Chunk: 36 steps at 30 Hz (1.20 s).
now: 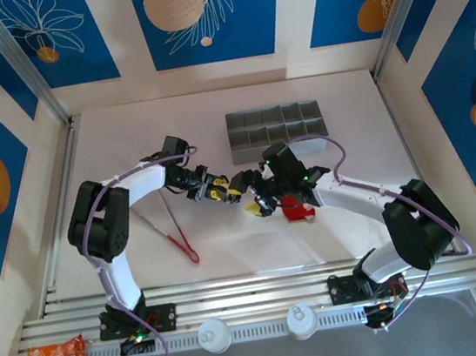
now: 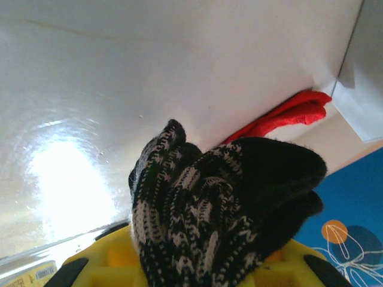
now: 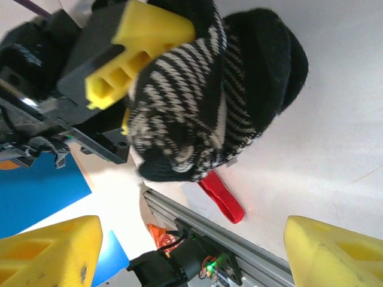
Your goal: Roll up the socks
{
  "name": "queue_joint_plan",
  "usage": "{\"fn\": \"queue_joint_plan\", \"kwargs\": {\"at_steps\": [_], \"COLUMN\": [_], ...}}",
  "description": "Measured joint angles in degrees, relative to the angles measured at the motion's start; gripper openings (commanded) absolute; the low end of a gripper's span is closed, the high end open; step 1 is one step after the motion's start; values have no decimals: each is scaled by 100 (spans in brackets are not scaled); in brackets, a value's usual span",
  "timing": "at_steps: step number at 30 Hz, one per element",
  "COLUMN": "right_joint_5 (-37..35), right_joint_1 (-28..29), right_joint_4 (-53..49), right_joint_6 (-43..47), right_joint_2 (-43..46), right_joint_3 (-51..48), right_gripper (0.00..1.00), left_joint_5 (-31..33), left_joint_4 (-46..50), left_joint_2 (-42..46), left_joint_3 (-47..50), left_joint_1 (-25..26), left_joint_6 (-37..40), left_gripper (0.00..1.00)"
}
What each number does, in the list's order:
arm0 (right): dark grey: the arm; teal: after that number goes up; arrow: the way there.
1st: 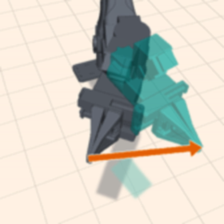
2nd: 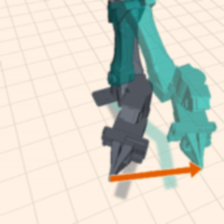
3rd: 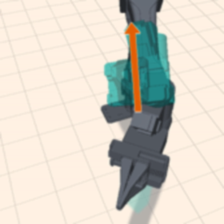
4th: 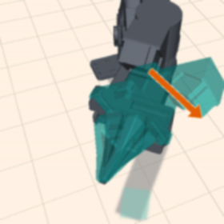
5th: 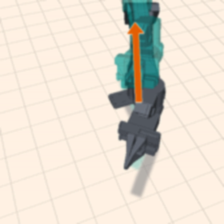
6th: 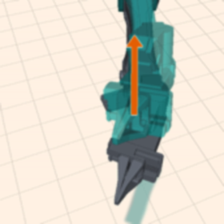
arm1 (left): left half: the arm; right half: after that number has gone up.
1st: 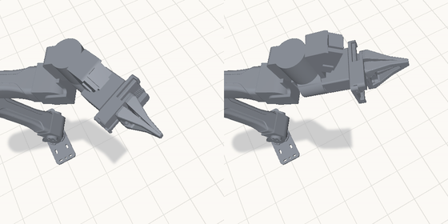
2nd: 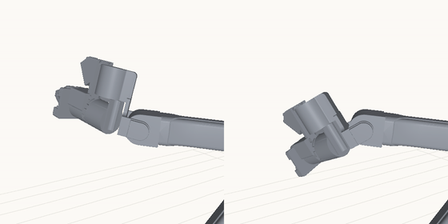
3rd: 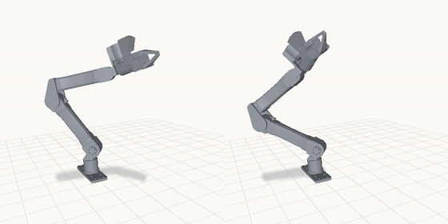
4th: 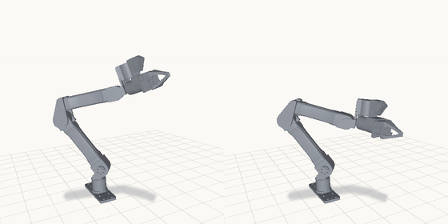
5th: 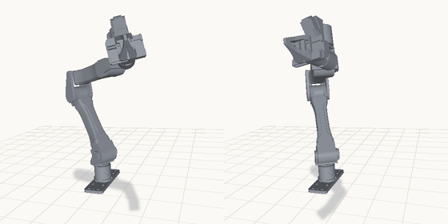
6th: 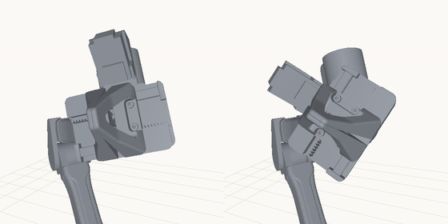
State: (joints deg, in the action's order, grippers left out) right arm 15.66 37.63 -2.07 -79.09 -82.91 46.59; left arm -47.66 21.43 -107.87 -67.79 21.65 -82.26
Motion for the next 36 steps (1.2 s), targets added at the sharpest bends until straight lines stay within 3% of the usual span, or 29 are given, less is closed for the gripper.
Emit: {"fn": "queue_joint_plan", "kwargs": {"at_steps": [3, 9, 18, 28, 36], "right_joint_5": [-39, -407, -817, -656, -382], "right_joint_1": [173, 511, 673, 177, -33], "right_joint_4": [503, 1438, 2564, 2378, 1871], "right_joint_6": [-284, -892, -1528, -1056, -428], "right_joint_2": [-4, -149, -1062, -1062, -1051], "right_joint_3": [-354, -306, -267, -50, 149], "right_gripper": [100, 100, 90, 71, 68], "left_joint_5": [-66, -83, -190, -339, -341], "left_joint_4": [11, -11, -308, -264, -157], "left_joint_2": [0, 0, 31, 177, 205], "left_joint_3": [-48, -52, -50, -50, -50], "left_joint_1": [-4, -7, -7, -26, -26], "left_joint_6": [-15, -201, -603, -592, -551], "left_gripper": [0, 0, 0, 0, 0]}}
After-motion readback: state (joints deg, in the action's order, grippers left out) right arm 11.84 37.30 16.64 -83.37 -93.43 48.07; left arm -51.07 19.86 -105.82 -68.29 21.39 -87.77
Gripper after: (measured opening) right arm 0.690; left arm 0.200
